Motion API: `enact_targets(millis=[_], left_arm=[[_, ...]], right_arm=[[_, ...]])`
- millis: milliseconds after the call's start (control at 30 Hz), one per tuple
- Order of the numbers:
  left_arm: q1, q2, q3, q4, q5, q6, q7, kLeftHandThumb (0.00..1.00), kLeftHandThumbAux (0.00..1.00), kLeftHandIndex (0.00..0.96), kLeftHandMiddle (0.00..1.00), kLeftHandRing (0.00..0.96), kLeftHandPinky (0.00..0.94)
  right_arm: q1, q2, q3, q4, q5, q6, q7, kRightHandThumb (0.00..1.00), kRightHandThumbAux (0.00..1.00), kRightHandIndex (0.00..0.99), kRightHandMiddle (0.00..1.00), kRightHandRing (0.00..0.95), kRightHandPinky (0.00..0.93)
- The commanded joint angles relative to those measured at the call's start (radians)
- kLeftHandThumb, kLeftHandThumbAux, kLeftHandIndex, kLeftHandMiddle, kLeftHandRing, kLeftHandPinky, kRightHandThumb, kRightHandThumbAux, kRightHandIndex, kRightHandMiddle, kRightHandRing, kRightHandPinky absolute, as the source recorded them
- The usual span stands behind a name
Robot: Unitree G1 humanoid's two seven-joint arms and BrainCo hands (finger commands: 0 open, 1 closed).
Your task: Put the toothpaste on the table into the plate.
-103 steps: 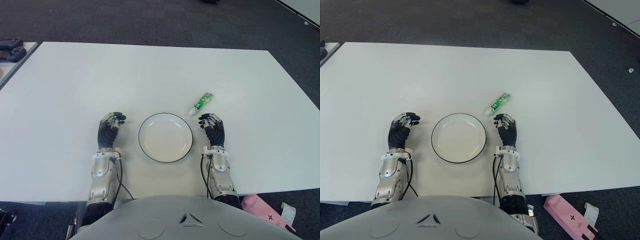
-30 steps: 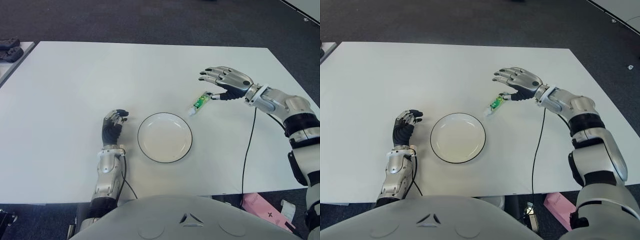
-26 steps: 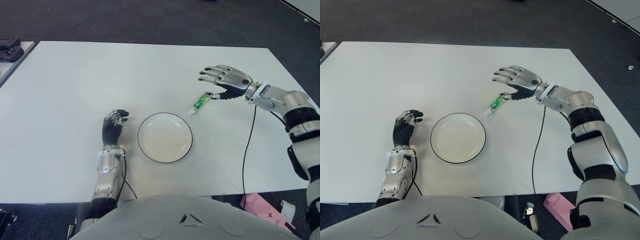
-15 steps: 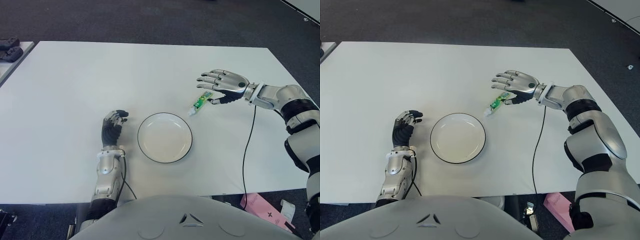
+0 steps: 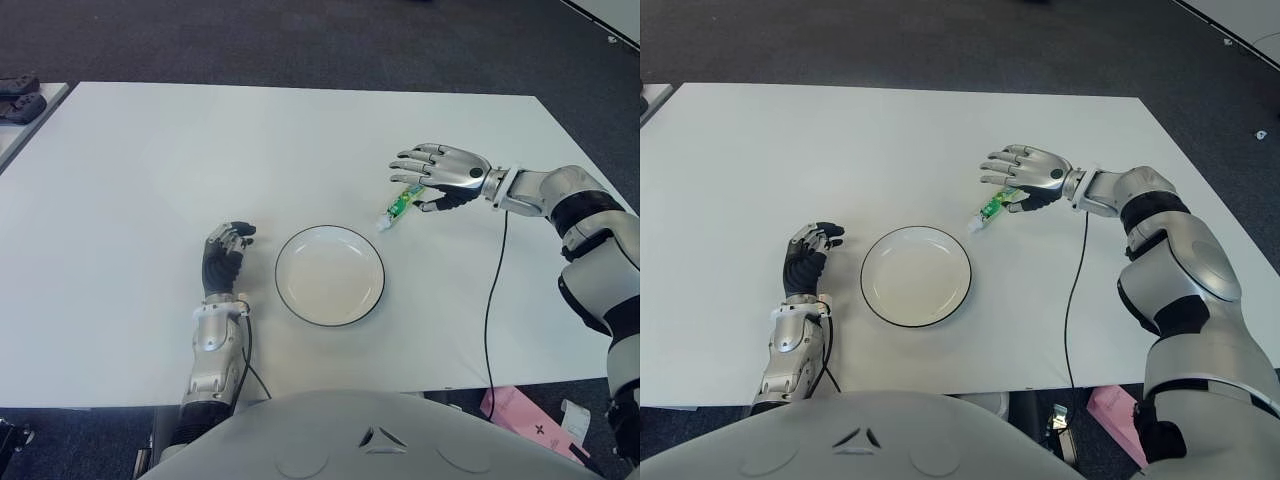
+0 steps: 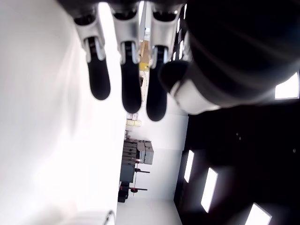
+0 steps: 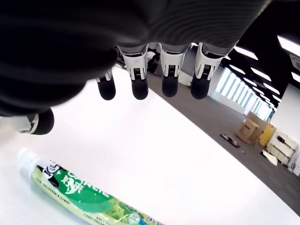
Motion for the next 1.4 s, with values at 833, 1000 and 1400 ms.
enact_targets(millis=[833, 1000, 1400], left_arm=[[0.089, -0.057, -0.006, 0.003, 0.003, -0.005, 0.027, 0.709, 0.724, 0.423, 0.435, 0.386, 0.382], [0.109, -0.055, -0.004, -0.002, -0.005, -0.018, 0.021, 0.711, 0.724, 0.423, 0.433, 0.381, 0.375], [0.151, -0.06, -0.002, -0.034, -0.013, -0.014, 0.03, 0.711, 0.723, 0.424, 0.437, 0.39, 0.387]], right_arm=[[0.018, 0.123, 0.108, 0.136, 0.027, 0.112, 0.121, 0.562, 0.188, 0.0, 0.0, 0.0, 0.0], [0.037, 0.152, 0.108, 0.162, 0.036, 0.162, 0.157, 0.567, 0.172, 0.0, 0.0, 0.0, 0.0], [0.071, 0.187, 0.106, 0.19, 0.056, 0.235, 0.218, 0.566, 0.148, 0.0, 0.0, 0.0, 0.0]])
